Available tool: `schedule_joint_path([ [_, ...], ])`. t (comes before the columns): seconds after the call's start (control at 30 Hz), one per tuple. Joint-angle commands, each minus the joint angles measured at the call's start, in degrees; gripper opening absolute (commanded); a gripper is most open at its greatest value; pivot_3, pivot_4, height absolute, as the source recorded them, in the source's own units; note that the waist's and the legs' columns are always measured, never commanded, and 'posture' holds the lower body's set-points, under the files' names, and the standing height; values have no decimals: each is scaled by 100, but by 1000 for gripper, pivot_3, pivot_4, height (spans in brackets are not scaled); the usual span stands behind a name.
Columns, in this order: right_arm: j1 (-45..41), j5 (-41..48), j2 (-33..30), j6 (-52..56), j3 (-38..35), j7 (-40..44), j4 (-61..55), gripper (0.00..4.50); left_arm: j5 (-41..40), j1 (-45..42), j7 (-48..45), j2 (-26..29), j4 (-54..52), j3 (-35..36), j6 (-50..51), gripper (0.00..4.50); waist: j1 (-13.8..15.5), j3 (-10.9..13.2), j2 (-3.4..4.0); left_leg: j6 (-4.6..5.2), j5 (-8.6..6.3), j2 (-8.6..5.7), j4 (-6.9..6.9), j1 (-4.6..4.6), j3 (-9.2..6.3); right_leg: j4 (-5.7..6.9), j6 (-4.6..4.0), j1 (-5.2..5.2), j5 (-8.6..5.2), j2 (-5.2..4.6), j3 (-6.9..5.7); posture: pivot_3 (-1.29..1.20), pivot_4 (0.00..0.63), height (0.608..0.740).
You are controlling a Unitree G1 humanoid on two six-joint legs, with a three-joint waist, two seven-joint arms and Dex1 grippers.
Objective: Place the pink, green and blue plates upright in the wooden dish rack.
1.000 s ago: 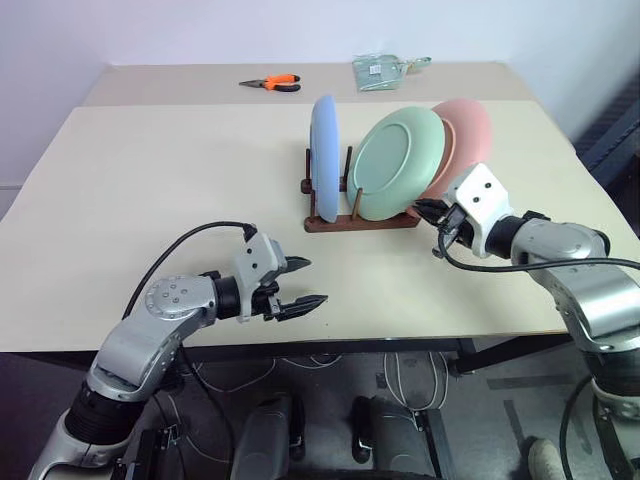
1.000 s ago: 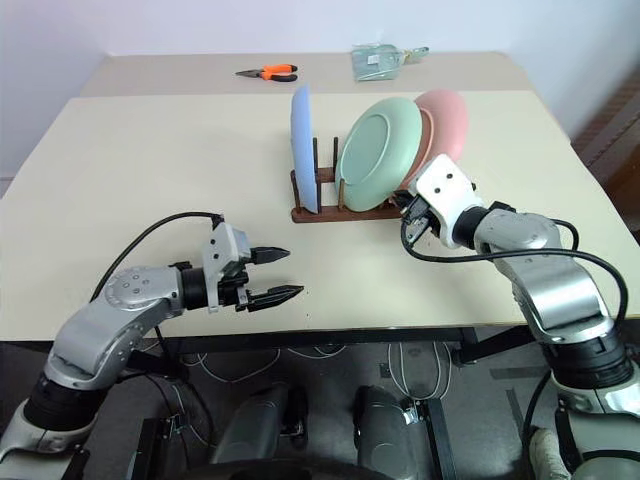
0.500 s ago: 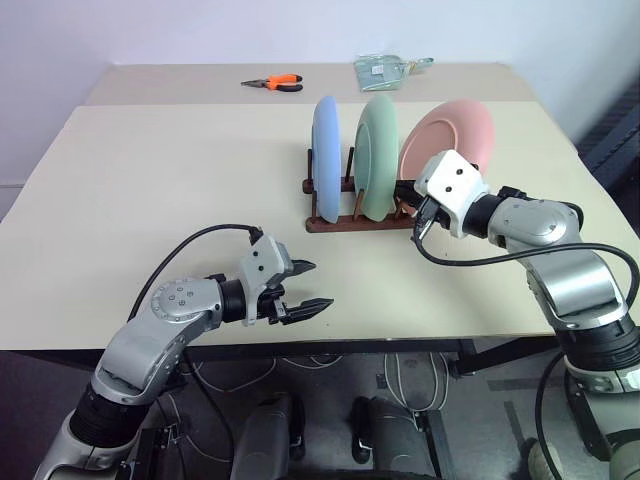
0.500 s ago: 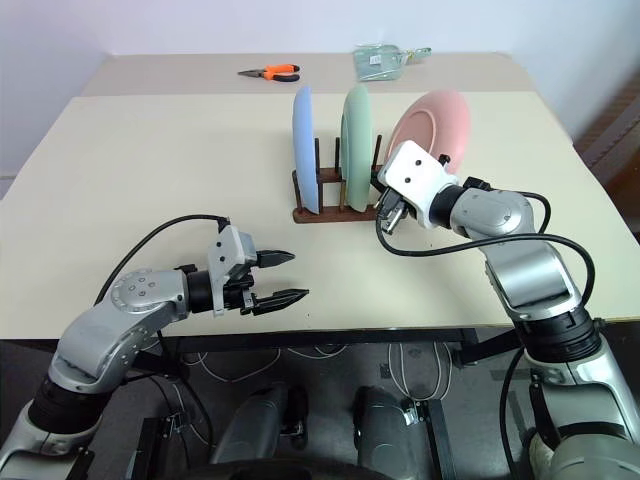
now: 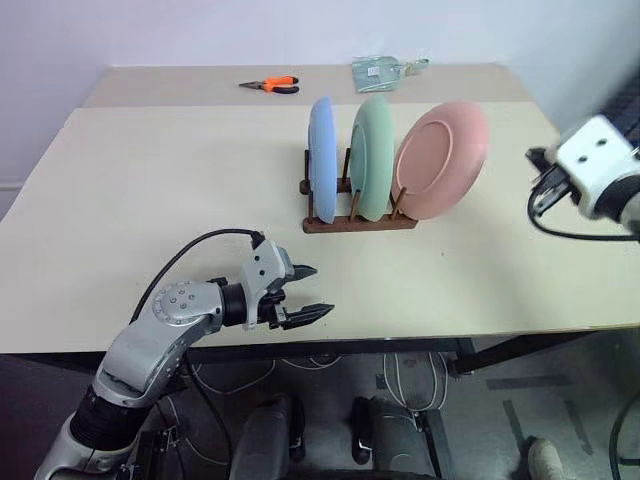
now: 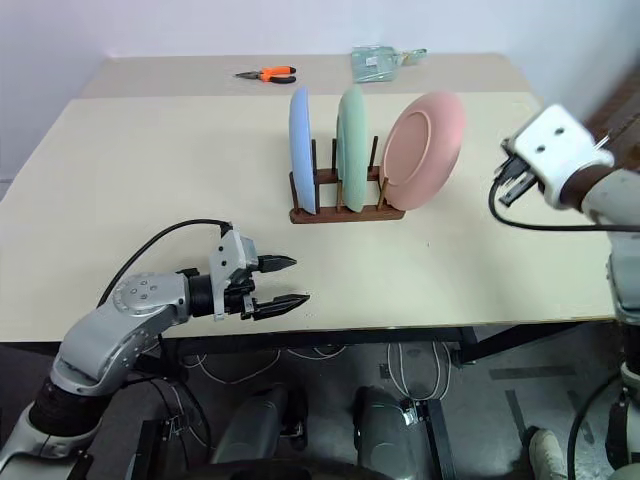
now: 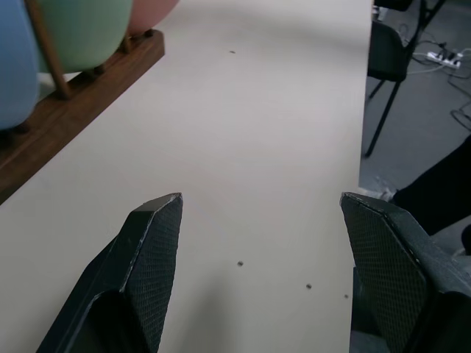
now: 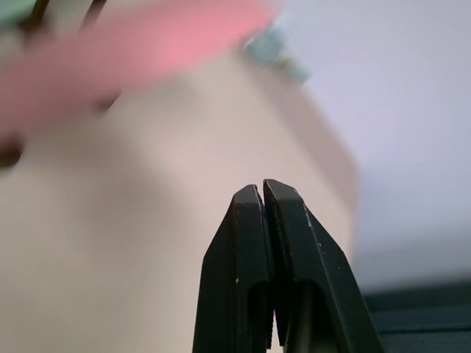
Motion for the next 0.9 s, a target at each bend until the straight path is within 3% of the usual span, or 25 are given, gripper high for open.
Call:
schedule_joint_path([
  [0.03,-253,-215,191,-600,321,-6,219,66,-21,-69,10,-13,-86,32,-116,3525,-17,2,3,-1,1,0,0,0,0,0,0,0,0,0,0,0,150,740],
  [0.2,-642,-19,561,-517,513,126,-92,66,-63,43,93,51,-194,154,-32,3525,-57,3,4,-2,2,0,0,-3,-2,1,0,-1,0,-1,-1,0,150,740],
  [0.5,-223,-108,436,-545,292,195,-86,66,-59,109,213,28,-222,137,-29,3525,49,2,2,-2,1,-2,3,-2,-10,-4,1,7,-1,-5,-8,0,150,740],
  [0.73,314,94,338,-897,-558,-40,832,66,212,322,469,343,477,880,-273,3525,42,2,4,0,1,-4,3,-2,-10,-4,1,9,-1,-4,-10,0,150,740],
  [0.9,566,1389,695,-341,-1454,476,794,66,456,654,355,727,1286,1408,-885,3525,-29,1,4,-3,2,1,0,7,-7,-3,1,13,-1,2,-9,0,150,740],
])
